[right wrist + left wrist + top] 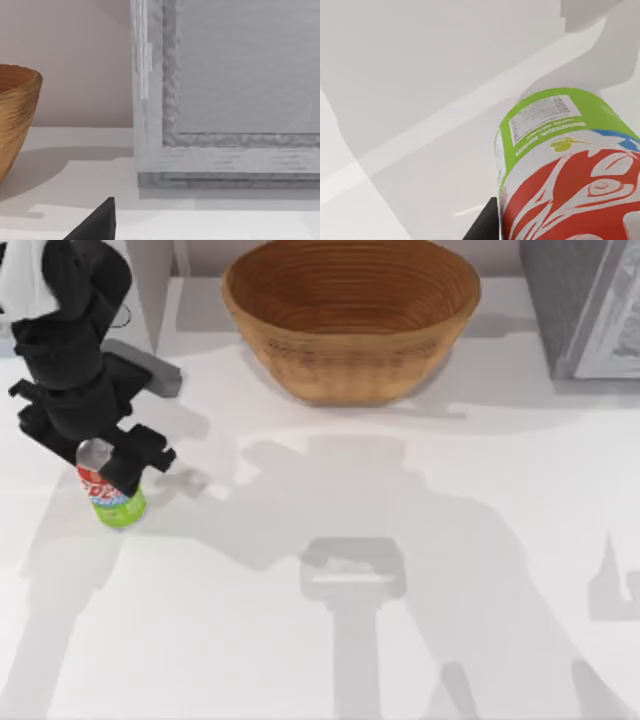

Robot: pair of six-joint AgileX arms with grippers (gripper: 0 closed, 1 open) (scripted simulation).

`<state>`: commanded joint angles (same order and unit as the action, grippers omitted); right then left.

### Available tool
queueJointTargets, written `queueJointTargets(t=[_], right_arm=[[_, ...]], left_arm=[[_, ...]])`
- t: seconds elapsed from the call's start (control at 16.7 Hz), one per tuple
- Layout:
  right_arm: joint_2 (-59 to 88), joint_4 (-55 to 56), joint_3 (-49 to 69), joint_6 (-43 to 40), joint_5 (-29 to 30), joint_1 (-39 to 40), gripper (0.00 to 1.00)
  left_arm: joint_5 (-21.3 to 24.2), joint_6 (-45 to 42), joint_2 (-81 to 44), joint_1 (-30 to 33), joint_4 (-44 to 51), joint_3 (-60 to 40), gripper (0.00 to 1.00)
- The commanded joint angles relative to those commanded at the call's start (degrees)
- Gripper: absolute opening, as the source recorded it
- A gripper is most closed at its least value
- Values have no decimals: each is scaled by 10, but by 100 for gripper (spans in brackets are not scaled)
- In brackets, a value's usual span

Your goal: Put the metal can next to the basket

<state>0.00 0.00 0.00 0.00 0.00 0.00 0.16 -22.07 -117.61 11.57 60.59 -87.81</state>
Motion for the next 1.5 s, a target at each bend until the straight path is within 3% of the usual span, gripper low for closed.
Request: queueJointTargets(t=[0.42,0.66,1.5], right_arm=[[0,0,0,0,0,0,100],[0,0,0,0,0,0,100],[0,0,0,0,0,0,100]], left_arm=[[0,356,-42,122,43,-78,0],[0,478,-51,172,56,-106,0],[0,505,-55,185,41,-101,0]])
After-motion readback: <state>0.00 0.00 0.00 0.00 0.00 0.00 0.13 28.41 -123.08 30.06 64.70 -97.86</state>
